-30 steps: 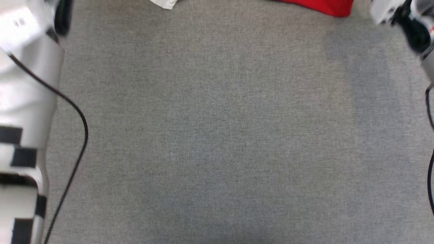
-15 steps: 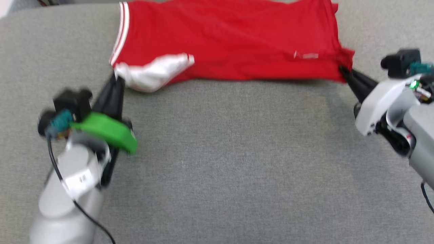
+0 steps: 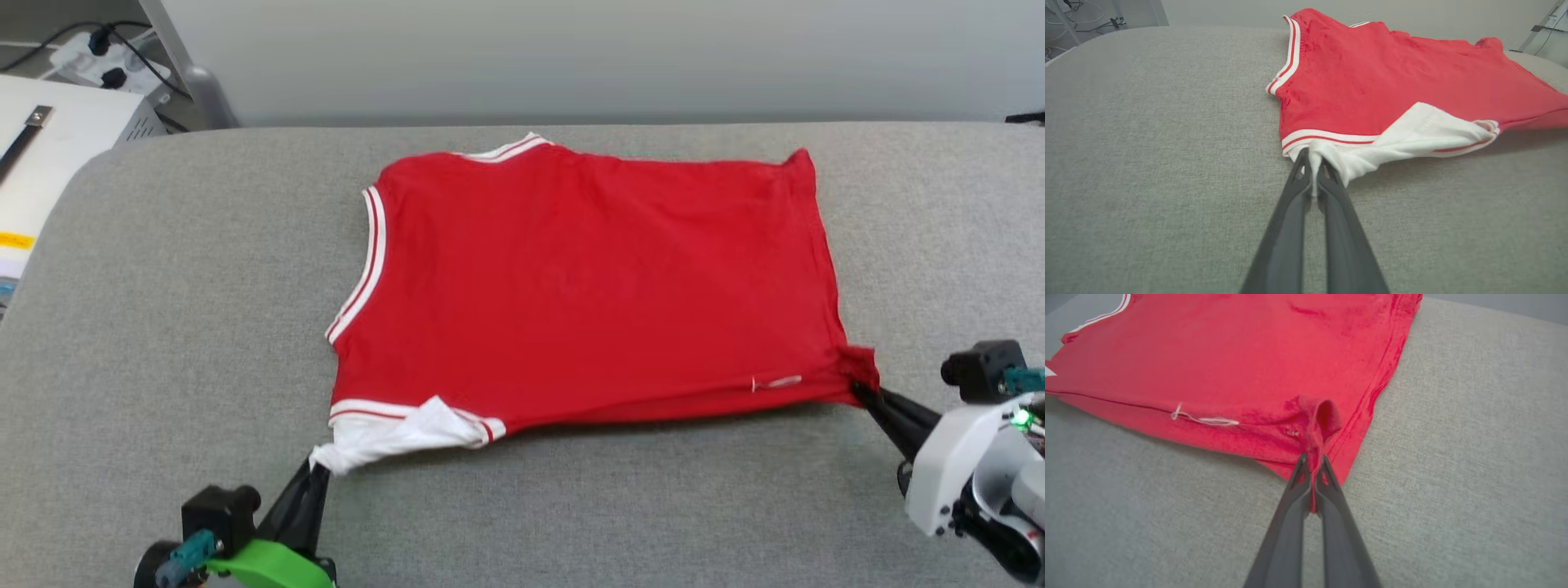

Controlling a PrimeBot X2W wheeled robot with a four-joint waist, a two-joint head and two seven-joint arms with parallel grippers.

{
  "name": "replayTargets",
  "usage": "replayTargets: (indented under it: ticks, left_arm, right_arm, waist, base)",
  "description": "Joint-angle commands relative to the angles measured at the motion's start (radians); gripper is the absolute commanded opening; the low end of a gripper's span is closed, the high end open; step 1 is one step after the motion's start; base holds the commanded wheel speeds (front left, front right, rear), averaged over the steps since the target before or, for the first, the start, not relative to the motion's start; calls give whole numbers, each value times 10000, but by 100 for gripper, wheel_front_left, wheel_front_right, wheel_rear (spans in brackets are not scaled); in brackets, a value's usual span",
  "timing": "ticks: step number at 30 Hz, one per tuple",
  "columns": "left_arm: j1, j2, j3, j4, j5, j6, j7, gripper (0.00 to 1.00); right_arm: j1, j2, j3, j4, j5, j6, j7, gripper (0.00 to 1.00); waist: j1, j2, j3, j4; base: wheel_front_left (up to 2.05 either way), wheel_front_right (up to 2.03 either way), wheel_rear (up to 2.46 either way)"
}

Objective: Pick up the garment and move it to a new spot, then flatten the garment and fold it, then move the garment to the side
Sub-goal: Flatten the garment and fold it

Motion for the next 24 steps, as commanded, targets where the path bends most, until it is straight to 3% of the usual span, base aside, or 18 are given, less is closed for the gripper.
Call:
replayTargets:
  ticks: [1, 14, 18, 24]
  left_arm:
    - [367, -43, -5, -106, -136, 83, -21, 0]
    - [2720, 152, 71, -1207, -972, 305, 975, 0]
    - [2877, 238, 55, -1418, -824, 506, 971, 0]
    - [1869, 536, -242, -1526, -375, 338, 951, 0]
  right_arm:
    - [381, -158, -82, -140, 75, -9, -83, 0]
    - [3275, -991, -1252, -1500, 326, -9, 233, 0]
    - [3831, -1037, -1781, -1810, 324, -9, 480, 0]
    - [3957, -889, -2742, -2116, -8, -9, 834, 0]
  waist:
    - [1, -1, -420, 20]
    - [1, -1, -1157, -126]
    - [1, -1, -1164, -121]
    - [1, -1, -920, 10]
  base:
    - [0, 0, 0]
    - [0, 0, 0]
    - [0, 0, 0]
    - [0, 0, 0]
